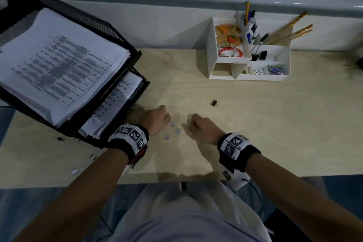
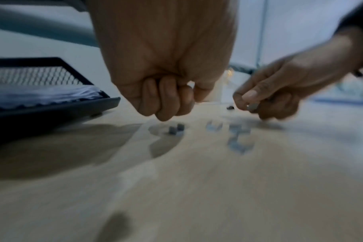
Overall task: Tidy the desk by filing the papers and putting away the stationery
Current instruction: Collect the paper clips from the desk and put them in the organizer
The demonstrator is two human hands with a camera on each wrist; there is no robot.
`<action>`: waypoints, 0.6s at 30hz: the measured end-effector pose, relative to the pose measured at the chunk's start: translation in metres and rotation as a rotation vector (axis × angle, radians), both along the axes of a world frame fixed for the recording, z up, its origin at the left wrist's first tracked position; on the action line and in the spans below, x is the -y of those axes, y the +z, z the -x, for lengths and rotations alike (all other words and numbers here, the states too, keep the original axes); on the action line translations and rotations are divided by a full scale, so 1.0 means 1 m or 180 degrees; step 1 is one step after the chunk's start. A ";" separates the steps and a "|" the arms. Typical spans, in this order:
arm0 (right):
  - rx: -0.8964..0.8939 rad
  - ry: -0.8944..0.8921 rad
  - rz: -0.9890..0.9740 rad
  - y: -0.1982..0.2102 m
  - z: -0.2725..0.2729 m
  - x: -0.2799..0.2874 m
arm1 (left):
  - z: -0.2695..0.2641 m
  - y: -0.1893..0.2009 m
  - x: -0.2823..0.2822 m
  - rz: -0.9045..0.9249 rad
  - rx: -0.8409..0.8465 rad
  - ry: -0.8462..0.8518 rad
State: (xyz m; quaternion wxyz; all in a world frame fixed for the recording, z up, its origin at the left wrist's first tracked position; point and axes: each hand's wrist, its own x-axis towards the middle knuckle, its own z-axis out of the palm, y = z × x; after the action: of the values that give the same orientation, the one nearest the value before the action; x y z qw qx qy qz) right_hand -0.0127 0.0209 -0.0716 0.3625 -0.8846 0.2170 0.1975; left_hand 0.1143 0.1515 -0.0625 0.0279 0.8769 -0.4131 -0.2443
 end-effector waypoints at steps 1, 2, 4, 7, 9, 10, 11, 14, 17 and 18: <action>0.0106 -0.0648 -0.0645 0.002 0.001 0.008 | -0.004 -0.004 0.005 0.0216 -0.0504 0.0345; 0.0223 -0.1347 -0.1383 0.004 0.003 0.016 | -0.006 -0.003 0.011 0.0496 -0.1098 0.0650; 0.0469 -0.2440 -0.2845 0.014 0.011 0.034 | -0.008 0.001 0.028 0.1288 -0.2538 0.1446; 0.1023 -0.2953 -0.4050 0.030 0.029 0.064 | 0.002 0.018 0.063 0.1923 -0.4189 0.2198; 0.1184 -0.3053 -0.3980 0.037 0.038 0.087 | 0.014 0.024 0.089 0.2005 -0.4604 0.2151; 0.1113 -0.3098 -0.3735 0.037 0.043 0.101 | 0.020 0.024 0.102 0.1980 -0.4709 0.2194; 0.0952 -0.3114 -0.3398 0.037 0.047 0.115 | 0.026 0.022 0.116 0.1895 -0.4752 0.2272; 0.0348 -0.2961 -0.2228 0.037 0.055 0.164 | 0.047 0.018 0.159 0.1347 -0.4824 0.2457; 0.0004 -0.2517 -0.1096 0.049 0.051 0.211 | 0.069 0.023 0.208 0.1119 -0.4868 0.2860; -0.0031 -0.2337 -0.0861 0.050 0.047 0.228 | 0.074 0.026 0.225 0.1142 -0.4862 0.3041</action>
State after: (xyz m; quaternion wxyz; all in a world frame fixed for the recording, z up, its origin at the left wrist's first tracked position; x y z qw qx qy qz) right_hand -0.0594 -0.2075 -0.0211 0.5213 -0.6914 0.4928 0.0858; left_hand 0.0400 -0.0734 -0.0368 0.5269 0.5372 0.0923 -0.6521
